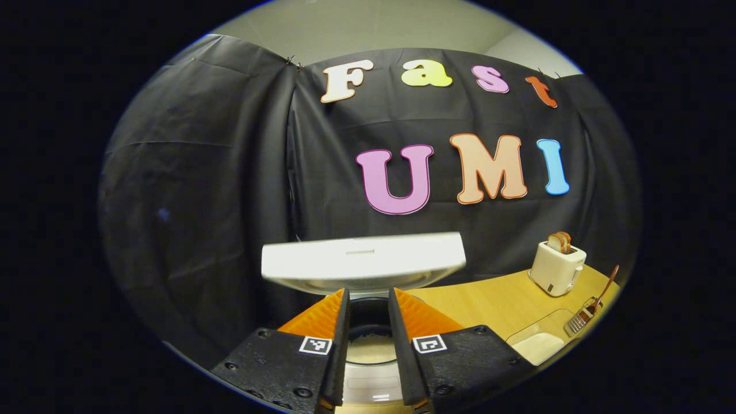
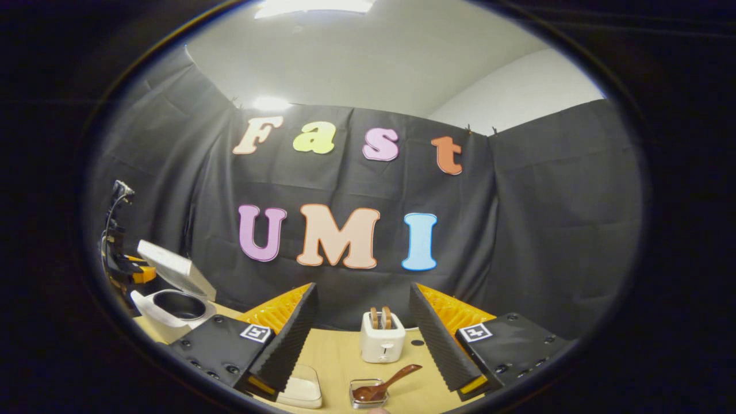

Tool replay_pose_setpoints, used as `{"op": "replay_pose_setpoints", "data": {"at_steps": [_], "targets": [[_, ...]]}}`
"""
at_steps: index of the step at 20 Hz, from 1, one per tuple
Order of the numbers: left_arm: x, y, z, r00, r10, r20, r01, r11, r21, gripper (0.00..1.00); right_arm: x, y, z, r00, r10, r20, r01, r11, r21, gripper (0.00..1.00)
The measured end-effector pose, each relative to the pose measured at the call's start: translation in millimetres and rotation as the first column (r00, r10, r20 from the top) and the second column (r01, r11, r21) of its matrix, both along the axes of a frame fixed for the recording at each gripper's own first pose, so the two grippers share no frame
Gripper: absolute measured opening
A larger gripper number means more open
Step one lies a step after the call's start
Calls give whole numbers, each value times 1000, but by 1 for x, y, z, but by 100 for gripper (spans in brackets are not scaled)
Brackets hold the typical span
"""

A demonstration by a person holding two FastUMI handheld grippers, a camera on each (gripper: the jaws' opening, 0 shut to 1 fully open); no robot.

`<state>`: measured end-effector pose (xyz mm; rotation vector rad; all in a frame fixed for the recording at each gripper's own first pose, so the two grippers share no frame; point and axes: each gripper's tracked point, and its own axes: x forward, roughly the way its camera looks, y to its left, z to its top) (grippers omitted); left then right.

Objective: Close the left gripper, press the button to open the rice cooker; take a wooden spoon from the chopstick holder with the right hand, scoop a spoonful of rice and pour it into the rice cooker, then put the wooden spoon back into the chopstick holder.

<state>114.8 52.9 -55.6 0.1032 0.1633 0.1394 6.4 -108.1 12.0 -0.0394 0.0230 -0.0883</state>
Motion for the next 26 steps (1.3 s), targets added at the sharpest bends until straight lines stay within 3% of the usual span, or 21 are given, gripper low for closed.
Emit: {"op": "replay_pose_setpoints", "data": {"at_steps": [2, 3, 5, 7, 16, 17, 18, 19, 21, 23, 26], "targets": [[-3, -4, 11, 1000, -11, 27, 10, 1000, 10, 49, 3, -2, -2, 1000, 5, -1, -5, 1000, -1, 100], [-5, -9, 17, 999, -18, 41, 18, 1000, 16, 64, 4, -3, -4, 1000, 8, -4, -8, 1000, -1, 100], [-10, -15, 28, 997, -30, 65, 28, 999, 25, 84, 7, -7, -8, 1000, 12, -11, -12, 1000, 3, 100], [-17, -25, 38, 996, -37, 83, 35, 999, 23, 95, 12, -12, -13, 1000, 11, -21, -11, 1000, 3, 100], [-50, -77, 60, 986, -93, 135, 95, 996, -2, 96, 46, -50, -66, 993, -8, -115, 7, 1000, -7, 100], [-54, -79, 62, 986, -96, 137, 98, 995, -4, 100, 50, -54, -73, 992, -12, -125, 11, 1000, -9, 100], [-57, -81, 63, 986, -96, 139, 97, 995, -4, 96, 55, -57, -79, 991, -13, -134, 12, 1000, -9, 100], [-60, -83, 64, 986, -96, 138, 98, 995, -4, 100, 59, -58, -87, 989, -10, -146, 9, 1000, -7, 100], [-63, -85, 66, 986, -94, 139, 95, 995, -4, 96, 68, -64, -106, 983, -12, -183, 12, 1000, -3, 100], [-66, -84, 68, 987, -83, 139, 85, 996, -10, 99, 75, -69, -126, 975, -15, -220, 14, 1000, -6, 100], [-72, -80, 72, 988, -63, 144, 66, 998, -14, 96, 82, -77, -160, 959, -14, -282, 13, 1000, -4, 100]]}}
